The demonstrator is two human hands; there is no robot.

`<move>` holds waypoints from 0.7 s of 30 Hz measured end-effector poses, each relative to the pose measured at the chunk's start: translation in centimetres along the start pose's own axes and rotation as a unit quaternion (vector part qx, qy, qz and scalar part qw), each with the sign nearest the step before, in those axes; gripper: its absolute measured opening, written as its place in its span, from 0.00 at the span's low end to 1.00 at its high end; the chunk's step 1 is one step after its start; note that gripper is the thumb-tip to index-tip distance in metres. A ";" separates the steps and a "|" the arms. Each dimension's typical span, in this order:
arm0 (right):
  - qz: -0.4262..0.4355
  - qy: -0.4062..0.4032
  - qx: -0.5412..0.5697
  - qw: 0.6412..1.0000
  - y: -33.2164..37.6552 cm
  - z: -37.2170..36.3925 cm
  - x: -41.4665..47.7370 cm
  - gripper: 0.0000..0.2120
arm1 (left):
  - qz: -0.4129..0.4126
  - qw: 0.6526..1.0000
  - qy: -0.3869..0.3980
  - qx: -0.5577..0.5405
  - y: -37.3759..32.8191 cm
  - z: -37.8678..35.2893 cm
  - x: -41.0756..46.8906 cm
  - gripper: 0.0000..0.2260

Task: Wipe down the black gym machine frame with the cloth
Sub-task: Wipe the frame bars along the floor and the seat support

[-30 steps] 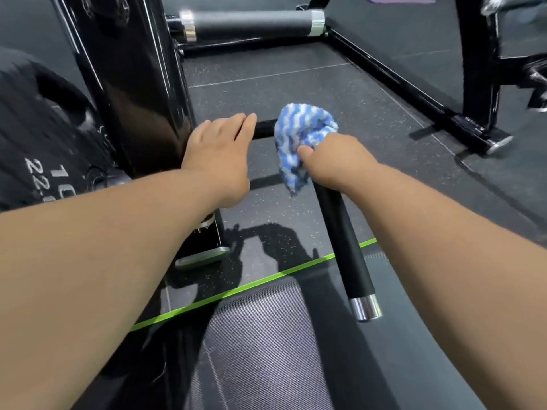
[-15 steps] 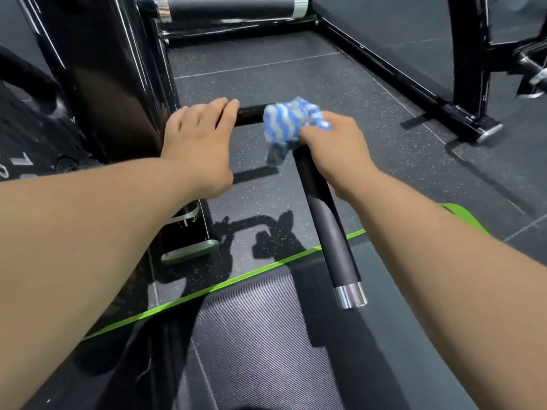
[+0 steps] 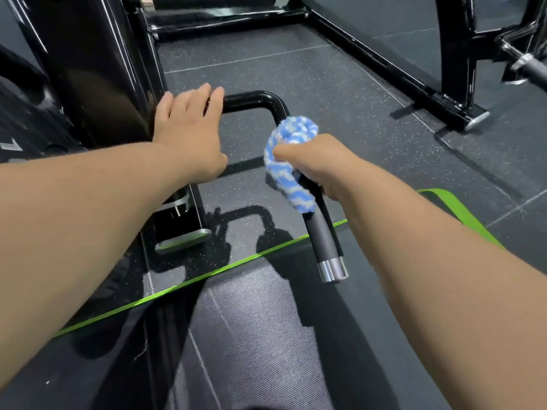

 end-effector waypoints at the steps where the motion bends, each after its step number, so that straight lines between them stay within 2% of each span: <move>1: -0.008 0.000 0.021 1.000 -0.6 -0.1 -0.5 0.07 | 0.002 1.000 0.003 0.007 0.0 -0.1 -0.1 0.45; 3: -0.020 -0.007 0.033 0.999 -1.1 -0.5 -1.1 0.14 | 0.003 1.000 0.006 0.015 0.2 -0.1 -0.1 0.46; 4: -0.022 -0.015 0.005 1.000 -1.0 -0.4 -1.3 0.14 | 0.000 1.000 0.010 0.015 0.3 -0.1 0.0 0.46; 6: -0.015 -0.019 -0.106 0.994 -0.4 0.2 -2.0 0.12 | -0.006 1.000 0.019 0.007 0.5 0.0 0.1 0.46; 9: 0.006 0.034 -0.239 0.970 0.9 0.8 -2.3 0.10 | -0.006 1.000 0.008 0.010 0.6 -0.1 -0.1 0.46; 11: 0.030 0.036 -0.234 0.971 1.8 0.8 -1.4 0.13 | -0.006 1.000 0.001 0.013 0.3 -0.3 -0.1 0.47; 13: 0.051 0.005 -0.150 0.987 2.5 0.4 -0.2 0.28 | -0.004 1.000 0.018 0.012 0.1 0.0 0.1 0.46; 14: 0.067 -0.016 -0.134 0.989 2.4 0.0 0.0 0.29 | 0.002 0.999 0.032 0.012 0.2 0.0 0.0 0.46; 16: 0.103 -0.044 -0.176 0.978 1.8 -0.4 -0.1 0.18 | 0.007 0.999 0.041 0.001 0.0 0.5 -0.5 0.42; 17: 0.115 -0.058 -0.193 0.973 1.4 -0.3 -0.3 0.12 | -0.005 1.000 0.021 -0.016 -0.4 0.7 -1.1 0.38; 19: 0.131 -0.069 -0.194 0.970 0.6 0.1 -1.5 0.11 | -0.066 0.990 -0.043 -0.114 -2.5 1.3 -3.2 0.27; 20: 0.132 -0.067 -0.185 0.971 0.1 0.3 -2.0 0.12 | -0.081 0.972 -0.054 -0.212 -3.8 1.7 -4.5 0.22; 21: 0.125 -0.065 -0.177 0.974 -0.5 0.6 -2.5 0.12 | -0.058 0.945 -0.028 -0.320 -5.1 2.0 -5.6 0.19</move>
Point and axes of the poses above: each hand's wrist, its own x-axis towards the middle knuckle, its own z-axis out of the back of the hand, y = z × x, the point moved 3 cm from there along x, towards the middle knuckle, and after that the axes turned 5 degrees about z, right-handed, at the moved point
